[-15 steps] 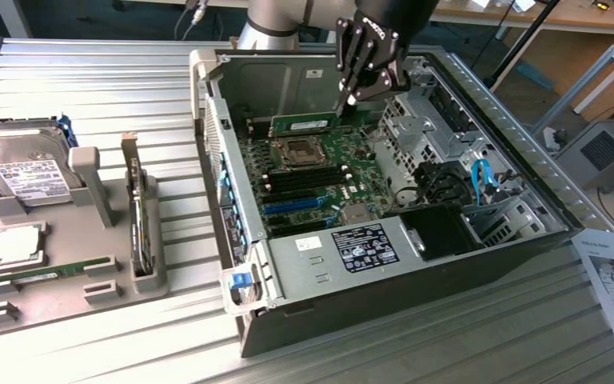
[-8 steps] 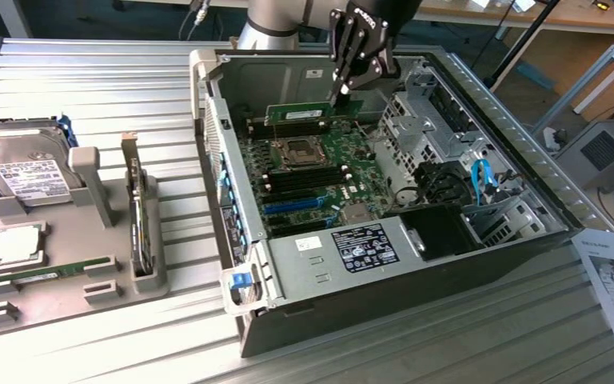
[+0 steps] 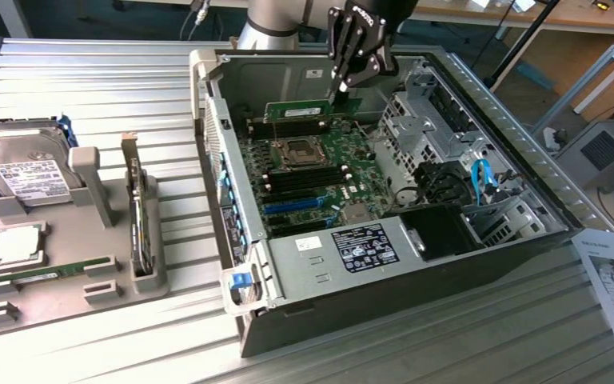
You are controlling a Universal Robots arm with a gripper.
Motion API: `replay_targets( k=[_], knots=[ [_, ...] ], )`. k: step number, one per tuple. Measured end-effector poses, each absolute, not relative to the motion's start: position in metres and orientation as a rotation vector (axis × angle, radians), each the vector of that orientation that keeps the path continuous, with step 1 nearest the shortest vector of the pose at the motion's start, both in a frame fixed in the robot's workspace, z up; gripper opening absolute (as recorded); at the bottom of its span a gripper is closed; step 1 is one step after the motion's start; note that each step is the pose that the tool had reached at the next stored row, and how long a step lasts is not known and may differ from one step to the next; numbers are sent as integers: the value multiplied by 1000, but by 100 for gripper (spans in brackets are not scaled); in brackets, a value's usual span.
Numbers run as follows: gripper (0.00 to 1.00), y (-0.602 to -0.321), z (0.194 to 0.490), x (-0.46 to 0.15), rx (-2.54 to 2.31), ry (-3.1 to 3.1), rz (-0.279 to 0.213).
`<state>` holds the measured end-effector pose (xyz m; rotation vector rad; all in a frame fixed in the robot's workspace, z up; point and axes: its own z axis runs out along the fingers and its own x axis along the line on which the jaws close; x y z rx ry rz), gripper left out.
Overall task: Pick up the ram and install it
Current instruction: 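Pick up the ram and move it above insertion slot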
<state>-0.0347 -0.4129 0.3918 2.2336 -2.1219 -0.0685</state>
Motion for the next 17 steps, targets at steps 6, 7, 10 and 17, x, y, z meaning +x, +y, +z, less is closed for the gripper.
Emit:
replay_targets(
  k=[6,7,10,17],
  knots=[
    [12,-413,392,-36,2247,-2135,-42],
    [12,-413,392,-36,2251,-2137,-36],
    [12,-413,392,-37,2260,-2145,-21],
    [12,-413,392,-35,2262,-2147,-17]
  ],
)
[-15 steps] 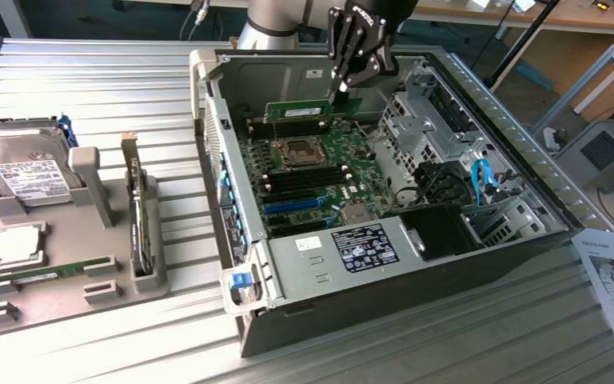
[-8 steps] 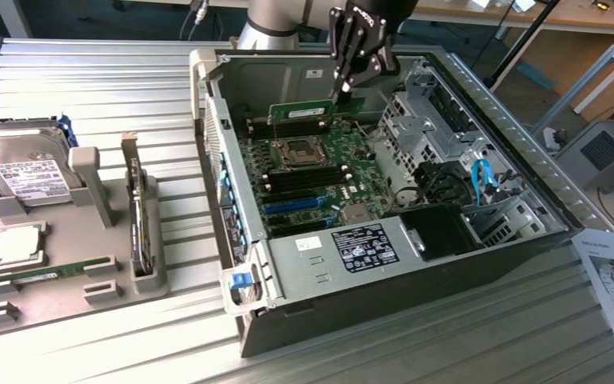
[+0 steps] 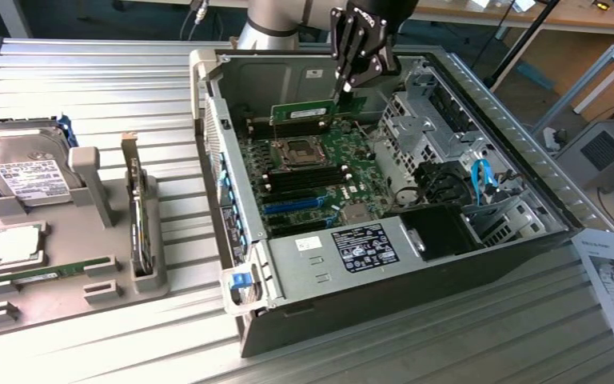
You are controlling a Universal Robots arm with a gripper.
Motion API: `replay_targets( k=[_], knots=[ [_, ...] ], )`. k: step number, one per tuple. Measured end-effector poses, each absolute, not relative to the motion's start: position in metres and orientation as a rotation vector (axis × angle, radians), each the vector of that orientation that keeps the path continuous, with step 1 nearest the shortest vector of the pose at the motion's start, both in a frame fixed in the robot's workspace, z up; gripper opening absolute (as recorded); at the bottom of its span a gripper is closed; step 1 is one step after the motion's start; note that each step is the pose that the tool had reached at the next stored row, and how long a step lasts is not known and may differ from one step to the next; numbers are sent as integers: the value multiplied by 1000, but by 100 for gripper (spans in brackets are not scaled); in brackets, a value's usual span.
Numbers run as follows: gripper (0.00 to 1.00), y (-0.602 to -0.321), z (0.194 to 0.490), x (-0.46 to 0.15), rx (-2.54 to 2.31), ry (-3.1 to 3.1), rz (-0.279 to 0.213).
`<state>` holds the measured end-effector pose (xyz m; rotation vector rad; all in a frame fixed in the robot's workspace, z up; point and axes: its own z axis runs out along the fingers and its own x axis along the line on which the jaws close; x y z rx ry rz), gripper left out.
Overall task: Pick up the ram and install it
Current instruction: 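Pick up the ram and move it above insertion slot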
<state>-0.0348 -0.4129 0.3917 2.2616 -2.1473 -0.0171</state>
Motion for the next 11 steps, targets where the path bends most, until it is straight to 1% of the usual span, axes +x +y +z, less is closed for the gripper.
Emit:
replay_targets(
  k=[11],
  knots=[
    [12,-413,392,-25,2261,-2147,-18]
  ],
)
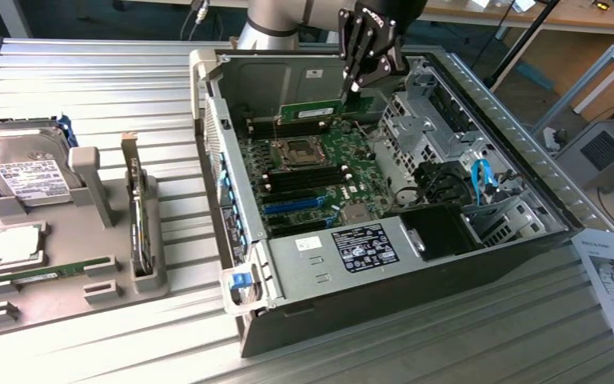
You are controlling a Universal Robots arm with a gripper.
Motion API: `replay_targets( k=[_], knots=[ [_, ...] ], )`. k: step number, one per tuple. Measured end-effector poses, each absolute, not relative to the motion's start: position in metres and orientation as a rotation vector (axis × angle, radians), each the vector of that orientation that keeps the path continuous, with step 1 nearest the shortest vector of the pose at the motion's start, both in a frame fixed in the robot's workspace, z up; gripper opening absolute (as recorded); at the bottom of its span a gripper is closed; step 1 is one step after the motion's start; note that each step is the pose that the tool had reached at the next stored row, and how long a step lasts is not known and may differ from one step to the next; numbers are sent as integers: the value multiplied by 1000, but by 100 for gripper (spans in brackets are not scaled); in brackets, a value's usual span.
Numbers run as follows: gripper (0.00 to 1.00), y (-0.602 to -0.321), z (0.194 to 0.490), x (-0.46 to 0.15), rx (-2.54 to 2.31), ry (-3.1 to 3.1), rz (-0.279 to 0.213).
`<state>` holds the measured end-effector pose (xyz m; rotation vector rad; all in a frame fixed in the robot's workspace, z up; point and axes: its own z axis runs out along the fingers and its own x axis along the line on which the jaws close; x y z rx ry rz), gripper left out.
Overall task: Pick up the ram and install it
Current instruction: 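Pick up the ram and move it above insertion slot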
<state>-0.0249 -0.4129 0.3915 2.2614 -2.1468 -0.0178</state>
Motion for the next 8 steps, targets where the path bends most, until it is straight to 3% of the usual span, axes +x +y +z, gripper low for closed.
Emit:
replay_targets(
  k=[8],
  knots=[
    [12,-413,392,-21,2256,-2142,-29]
  ],
)
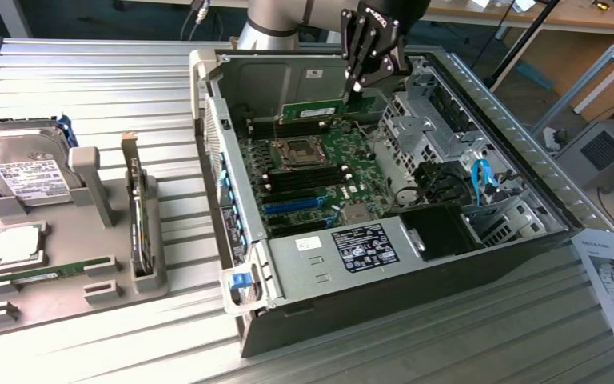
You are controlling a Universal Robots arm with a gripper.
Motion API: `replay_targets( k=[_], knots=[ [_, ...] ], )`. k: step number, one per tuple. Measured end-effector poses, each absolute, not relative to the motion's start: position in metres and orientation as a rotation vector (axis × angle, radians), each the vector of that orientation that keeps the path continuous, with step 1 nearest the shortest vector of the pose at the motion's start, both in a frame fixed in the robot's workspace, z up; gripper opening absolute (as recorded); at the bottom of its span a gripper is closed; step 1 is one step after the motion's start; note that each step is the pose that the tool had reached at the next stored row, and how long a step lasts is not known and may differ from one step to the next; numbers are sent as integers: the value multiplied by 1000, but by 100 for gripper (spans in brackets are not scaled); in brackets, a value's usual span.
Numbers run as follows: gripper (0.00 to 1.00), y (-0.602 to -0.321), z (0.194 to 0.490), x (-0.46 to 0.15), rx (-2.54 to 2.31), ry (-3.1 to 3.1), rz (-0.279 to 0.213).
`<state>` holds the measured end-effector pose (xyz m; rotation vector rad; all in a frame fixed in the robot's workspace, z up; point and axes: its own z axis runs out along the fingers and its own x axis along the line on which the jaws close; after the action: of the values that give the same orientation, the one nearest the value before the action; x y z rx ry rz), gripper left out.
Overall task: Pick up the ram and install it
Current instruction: 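Pick up the ram and move it above insertion slot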
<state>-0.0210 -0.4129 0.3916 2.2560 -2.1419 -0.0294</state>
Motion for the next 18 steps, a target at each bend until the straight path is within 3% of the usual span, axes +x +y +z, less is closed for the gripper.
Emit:
replay_targets(
  k=[18],
  knots=[
    [12,-413,387,-19,2242,-2131,-56]
  ],
)
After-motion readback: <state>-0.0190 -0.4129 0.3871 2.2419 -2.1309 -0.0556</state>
